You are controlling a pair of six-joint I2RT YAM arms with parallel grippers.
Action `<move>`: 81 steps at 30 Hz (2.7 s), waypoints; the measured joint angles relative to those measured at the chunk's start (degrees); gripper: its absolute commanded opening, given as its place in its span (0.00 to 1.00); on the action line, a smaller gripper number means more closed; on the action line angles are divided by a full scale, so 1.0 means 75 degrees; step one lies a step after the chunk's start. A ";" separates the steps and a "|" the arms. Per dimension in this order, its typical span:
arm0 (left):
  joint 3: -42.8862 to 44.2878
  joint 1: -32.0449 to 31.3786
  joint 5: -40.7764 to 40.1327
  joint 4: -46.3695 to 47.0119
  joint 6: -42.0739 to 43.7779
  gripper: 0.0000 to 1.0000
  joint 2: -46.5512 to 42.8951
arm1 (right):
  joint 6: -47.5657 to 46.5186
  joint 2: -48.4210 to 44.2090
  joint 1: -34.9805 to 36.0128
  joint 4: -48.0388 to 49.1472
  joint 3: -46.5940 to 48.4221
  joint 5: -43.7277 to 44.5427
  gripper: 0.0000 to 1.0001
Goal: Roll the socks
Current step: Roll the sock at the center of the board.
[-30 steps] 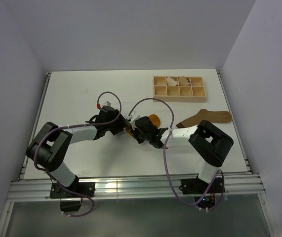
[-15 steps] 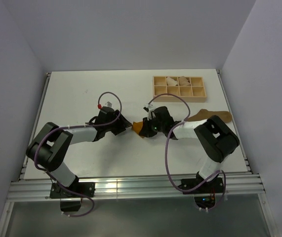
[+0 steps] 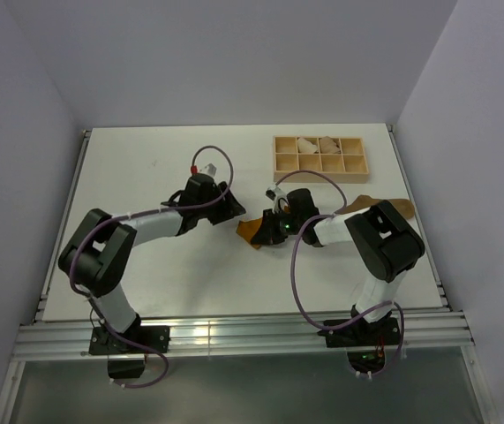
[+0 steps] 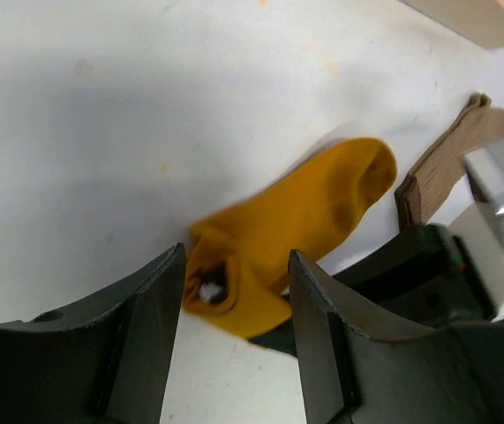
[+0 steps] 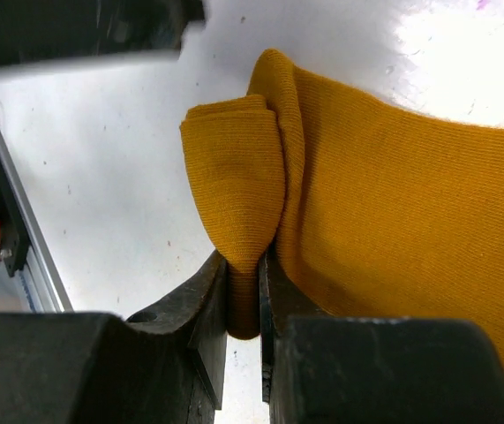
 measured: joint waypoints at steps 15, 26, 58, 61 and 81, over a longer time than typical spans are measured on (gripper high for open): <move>0.2116 0.0152 0.1320 -0.1466 0.2122 0.52 0.1833 | 0.0041 0.0029 0.0000 -0.0087 0.0026 -0.0082 0.02; -0.0807 0.0052 0.0493 0.0044 -0.0087 0.53 -0.0530 | 0.1230 0.0038 0.0000 0.0140 -0.0105 0.0085 0.04; -0.1172 -0.0589 -0.0303 0.1539 -0.1352 0.51 0.0254 | 0.2626 0.0624 -0.0230 0.1571 -0.0440 -0.0597 0.06; -0.1131 -0.0612 -0.0242 0.1673 -0.1364 0.46 0.0370 | 0.2626 0.0627 -0.0230 0.1571 -0.0440 -0.0603 0.06; -0.0673 -0.0799 -0.0289 0.1303 -0.0909 0.03 0.0603 | 0.1443 -0.2040 -0.0245 -0.1113 -0.0382 0.1714 0.43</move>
